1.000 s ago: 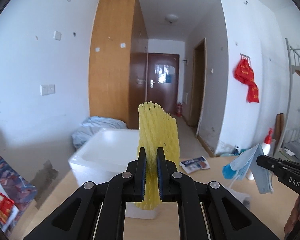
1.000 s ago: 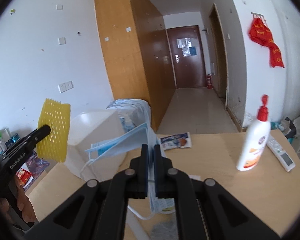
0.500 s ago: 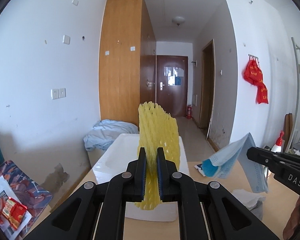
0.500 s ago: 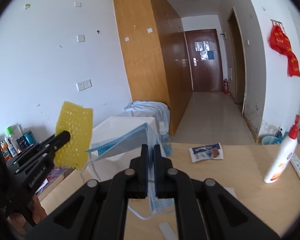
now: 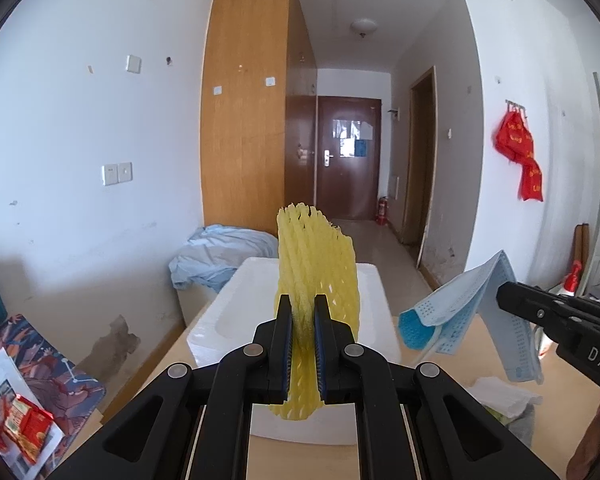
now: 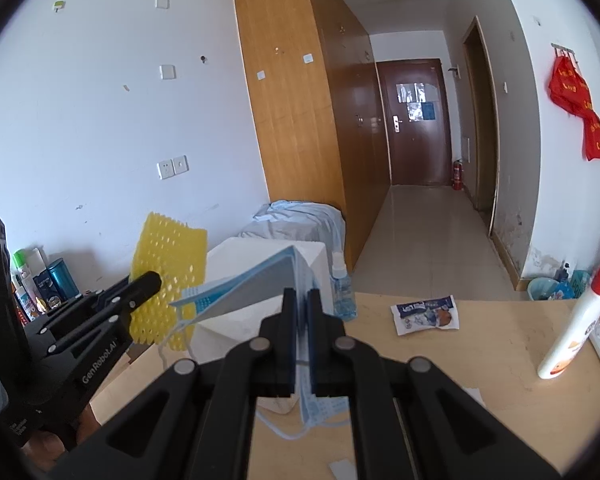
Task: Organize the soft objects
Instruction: 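Lift the yellow net and blue mask and carry both over the white foam box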
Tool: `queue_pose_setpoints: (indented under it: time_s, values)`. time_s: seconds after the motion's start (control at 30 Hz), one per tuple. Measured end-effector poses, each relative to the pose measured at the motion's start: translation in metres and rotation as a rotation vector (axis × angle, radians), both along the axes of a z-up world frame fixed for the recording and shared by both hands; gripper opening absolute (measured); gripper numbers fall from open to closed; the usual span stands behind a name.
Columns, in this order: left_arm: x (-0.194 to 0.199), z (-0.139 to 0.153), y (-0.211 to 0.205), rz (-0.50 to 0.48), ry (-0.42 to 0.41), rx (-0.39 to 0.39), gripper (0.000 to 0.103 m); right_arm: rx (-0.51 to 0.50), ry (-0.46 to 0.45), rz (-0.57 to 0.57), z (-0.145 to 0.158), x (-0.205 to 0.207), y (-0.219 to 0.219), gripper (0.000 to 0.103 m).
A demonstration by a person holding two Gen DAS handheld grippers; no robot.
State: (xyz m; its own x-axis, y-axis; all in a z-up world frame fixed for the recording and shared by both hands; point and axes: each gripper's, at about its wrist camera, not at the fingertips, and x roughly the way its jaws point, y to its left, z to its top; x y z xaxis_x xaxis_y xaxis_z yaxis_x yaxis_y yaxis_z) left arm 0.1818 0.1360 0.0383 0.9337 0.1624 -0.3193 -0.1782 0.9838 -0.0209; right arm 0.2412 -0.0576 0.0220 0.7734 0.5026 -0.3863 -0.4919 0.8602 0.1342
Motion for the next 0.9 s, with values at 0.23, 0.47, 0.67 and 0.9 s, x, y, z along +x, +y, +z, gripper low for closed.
queue_pose_setpoints:
  time_s: [0.23, 0.47, 0.67, 0.9]
  values:
    - [0.011, 0.000, 0.013, 0.053, 0.010, 0.006, 0.010, -0.030, 0.008, 0.035, 0.001, 0.014, 0.020, 0.007]
    - [0.022, 0.002, 0.021, 0.097, 0.026, 0.017, 0.010, -0.055, 0.024, 0.044, -0.001, 0.023, 0.029, 0.007]
    - [0.033, 0.001, 0.027, 0.110, 0.026, 0.028, 0.010, -0.044, -0.002, 0.078, 0.007, 0.028, 0.038, 0.007]
    - [0.056, -0.003, 0.034, 0.105, 0.060, 0.045, 0.010, -0.027, 0.009, 0.092, 0.007, 0.042, 0.039, 0.007]
